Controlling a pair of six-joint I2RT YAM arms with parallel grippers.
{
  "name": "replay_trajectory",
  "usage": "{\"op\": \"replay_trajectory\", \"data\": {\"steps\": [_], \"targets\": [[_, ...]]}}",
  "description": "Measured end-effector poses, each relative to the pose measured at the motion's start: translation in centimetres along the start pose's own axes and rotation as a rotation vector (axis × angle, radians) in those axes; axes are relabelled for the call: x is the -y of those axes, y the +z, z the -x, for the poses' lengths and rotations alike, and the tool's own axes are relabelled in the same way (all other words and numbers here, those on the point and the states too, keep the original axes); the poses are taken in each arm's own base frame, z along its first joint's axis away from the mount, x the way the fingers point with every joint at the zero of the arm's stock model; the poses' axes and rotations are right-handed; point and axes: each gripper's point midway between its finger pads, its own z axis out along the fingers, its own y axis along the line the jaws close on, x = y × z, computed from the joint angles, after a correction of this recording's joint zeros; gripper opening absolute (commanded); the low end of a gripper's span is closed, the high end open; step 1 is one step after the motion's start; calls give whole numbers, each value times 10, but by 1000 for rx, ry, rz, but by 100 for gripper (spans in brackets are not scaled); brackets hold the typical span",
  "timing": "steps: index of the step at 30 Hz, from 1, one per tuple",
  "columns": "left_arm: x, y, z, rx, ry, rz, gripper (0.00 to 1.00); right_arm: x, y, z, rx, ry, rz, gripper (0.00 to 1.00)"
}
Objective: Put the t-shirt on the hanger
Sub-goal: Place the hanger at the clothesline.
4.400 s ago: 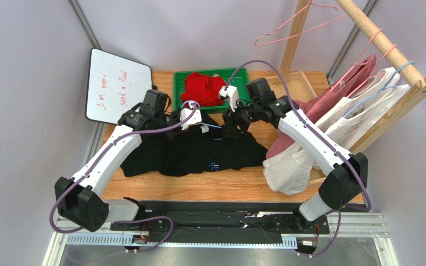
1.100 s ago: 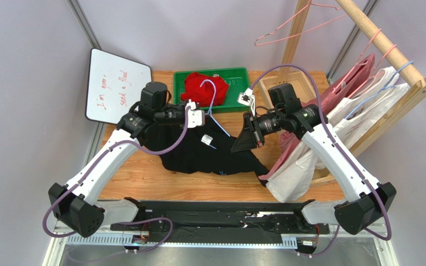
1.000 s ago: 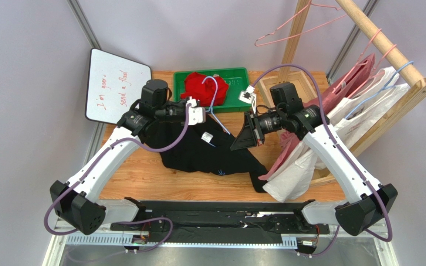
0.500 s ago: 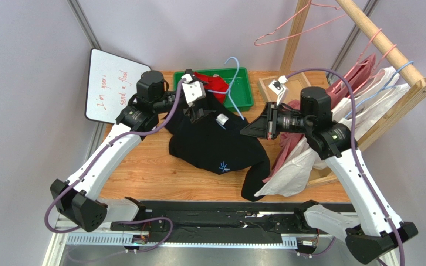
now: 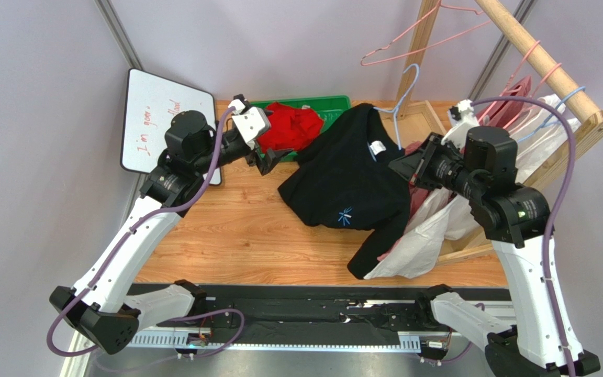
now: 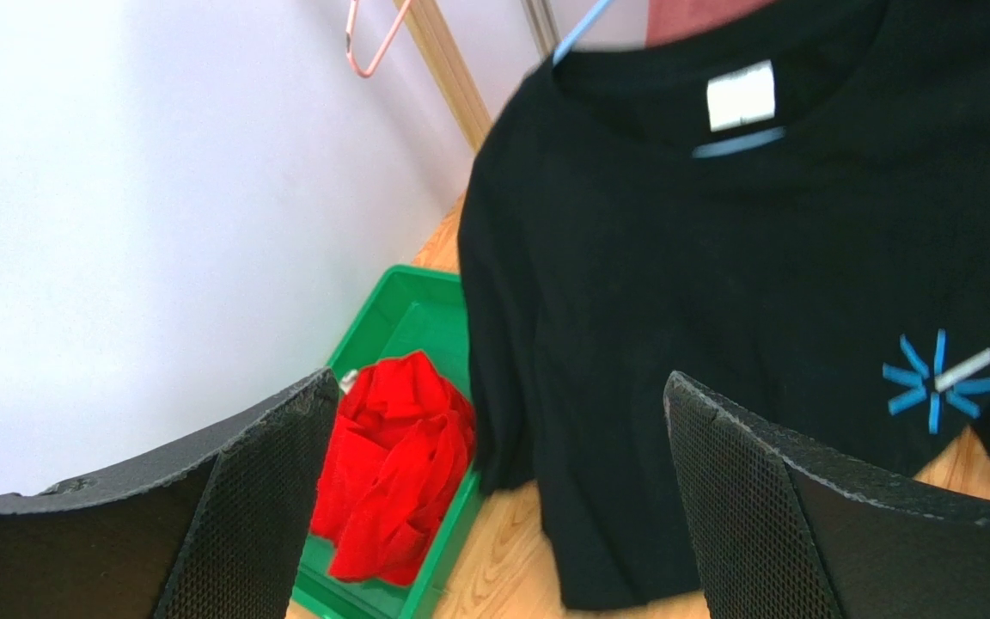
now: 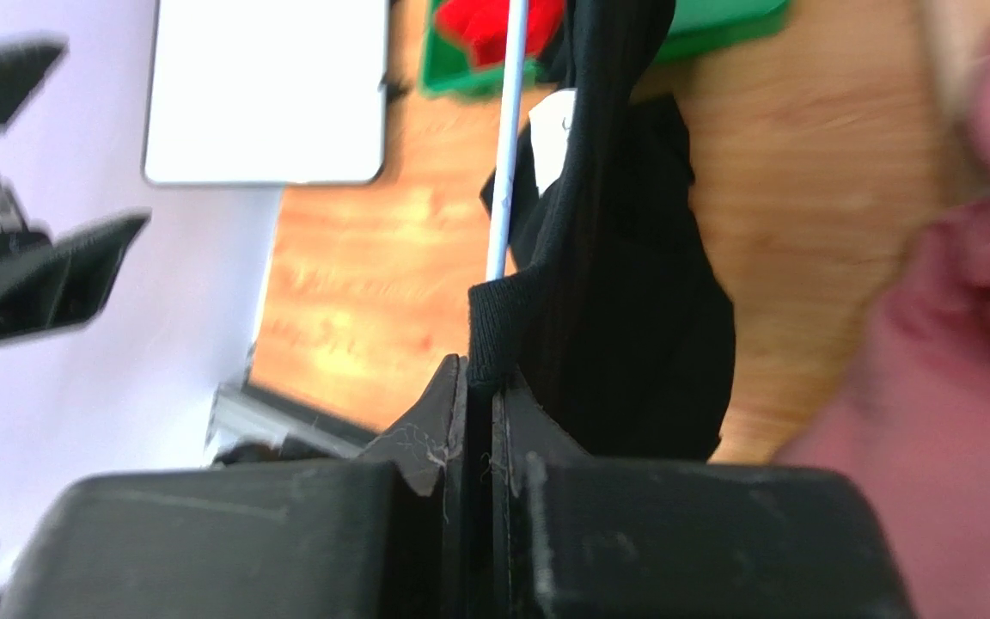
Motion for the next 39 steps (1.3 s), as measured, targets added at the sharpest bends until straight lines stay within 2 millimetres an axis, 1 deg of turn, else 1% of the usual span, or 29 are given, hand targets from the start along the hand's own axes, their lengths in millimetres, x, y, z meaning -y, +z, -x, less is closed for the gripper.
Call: {"op": "replay_trajectory", "data": {"steps": [2, 5, 6, 8, 11, 17, 20, 22, 25, 28, 31, 34, 36, 37, 39], "targets": [[0, 0, -2, -5, -5, 2, 99, 4, -8, 11, 53, -3, -45, 0], [0, 0, -3, -9, -8, 1, 99, 7, -24, 36, 153, -7, -109, 0], [0, 0, -3, -9, -8, 1, 99, 7, -32, 50, 211, -10, -134, 0], [1, 0, -3, -9, -9, 0, 99, 7, -40, 66, 272, -10, -160, 0], [1, 1, -4, -8, -8, -3, 99, 4, -51, 99, 403, -18, -193, 0], [1, 5, -8, -17, -13, -7, 99, 6, -60, 153, 600, -11, -276, 0], [1, 7, -12, -25, -18, -10, 99, 12, -57, 176, 668, -1, -336, 0], [0, 9, -14, -29, -20, -11, 99, 19, -51, 187, 694, 1, -385, 0], [-1, 9, -15, -33, -20, -6, 99, 32, -38, 192, 694, 0, -453, 0], [-3, 9, -15, -35, -14, 5, 99, 45, -28, 192, 685, -3, -512, 0], [-5, 9, -15, -37, -10, 14, 99, 57, -18, 185, 666, -8, -550, 0], [-7, 9, -17, -44, -11, 28, 99, 72, -2, 172, 628, -19, -585, 1], [-10, 11, -22, -60, -17, 39, 99, 82, 8, 163, 599, -28, -608, 8], [-11, 12, -25, -68, -21, 46, 99, 86, 13, 159, 585, -33, -620, 22], [-15, 16, -34, -104, -49, 62, 99, 92, 21, 155, 575, -47, -628, 36]]}}
